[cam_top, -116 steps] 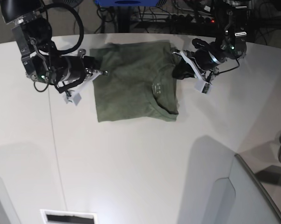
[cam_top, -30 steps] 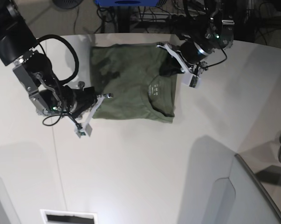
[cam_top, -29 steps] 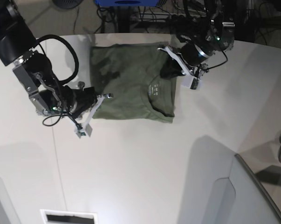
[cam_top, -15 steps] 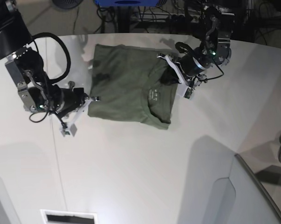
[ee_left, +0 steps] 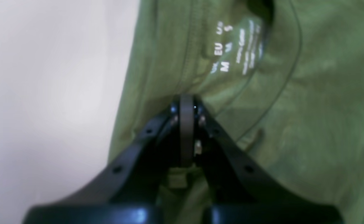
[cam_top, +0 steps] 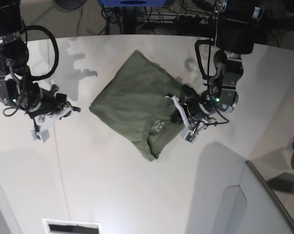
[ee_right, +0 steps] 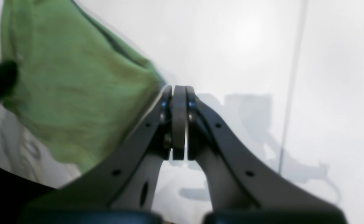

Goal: Layout the t-shirt on the table in an organized manner, then fold the t-shirt properly
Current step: 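Drag the folded shirt with the left gripper to straighten it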

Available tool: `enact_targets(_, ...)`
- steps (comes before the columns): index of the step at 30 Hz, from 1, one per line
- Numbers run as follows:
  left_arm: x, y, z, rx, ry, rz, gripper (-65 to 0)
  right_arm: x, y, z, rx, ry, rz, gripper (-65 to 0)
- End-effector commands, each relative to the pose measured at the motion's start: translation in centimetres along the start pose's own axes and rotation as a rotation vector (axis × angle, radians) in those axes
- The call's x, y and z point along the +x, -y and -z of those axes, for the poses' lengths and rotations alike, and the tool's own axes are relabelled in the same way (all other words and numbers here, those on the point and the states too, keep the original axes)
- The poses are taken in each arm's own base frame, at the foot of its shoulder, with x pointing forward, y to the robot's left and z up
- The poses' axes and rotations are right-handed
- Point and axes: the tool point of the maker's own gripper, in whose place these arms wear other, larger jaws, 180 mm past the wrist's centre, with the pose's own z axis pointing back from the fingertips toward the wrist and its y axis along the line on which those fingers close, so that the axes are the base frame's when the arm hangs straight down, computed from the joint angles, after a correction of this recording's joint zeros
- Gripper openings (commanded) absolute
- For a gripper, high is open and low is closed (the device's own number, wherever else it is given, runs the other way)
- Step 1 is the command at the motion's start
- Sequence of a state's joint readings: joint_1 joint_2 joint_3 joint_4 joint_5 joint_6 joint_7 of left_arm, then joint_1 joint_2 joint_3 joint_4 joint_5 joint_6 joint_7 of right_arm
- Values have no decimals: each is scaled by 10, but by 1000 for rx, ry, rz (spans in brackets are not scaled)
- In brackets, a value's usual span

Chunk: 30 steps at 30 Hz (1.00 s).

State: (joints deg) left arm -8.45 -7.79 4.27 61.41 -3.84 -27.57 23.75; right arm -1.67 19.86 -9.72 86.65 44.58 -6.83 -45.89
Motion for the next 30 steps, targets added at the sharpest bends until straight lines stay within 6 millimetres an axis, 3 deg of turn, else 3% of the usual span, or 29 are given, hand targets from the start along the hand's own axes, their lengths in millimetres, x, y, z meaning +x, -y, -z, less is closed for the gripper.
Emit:
enact_targets(1, 20, 1, 4, -14, 36, 20, -650, 14, 2, -6, 3, 44, -4, -650)
enact_targets(8, 66, 17, 34, -50, 89, 57, -650, 5, 16, -9, -20, 35, 30, -650)
enact_targets(15, 91, 49, 60, -123, 137, 41, -650, 0, 18, -9, -25, 25, 31, -650)
enact_targets(20, 102, 68, 71, -158, 164, 12, -650, 1, 25, -12, -41, 25, 23, -650)
enact_targets(27, 101, 104, 79, -221, 166, 24, -650, 4, 27, -11, -45, 44, 26, -650)
enact_targets(30, 101, 110, 80, -231, 164, 31, -650, 8, 28, -12, -48, 64, 26, -650)
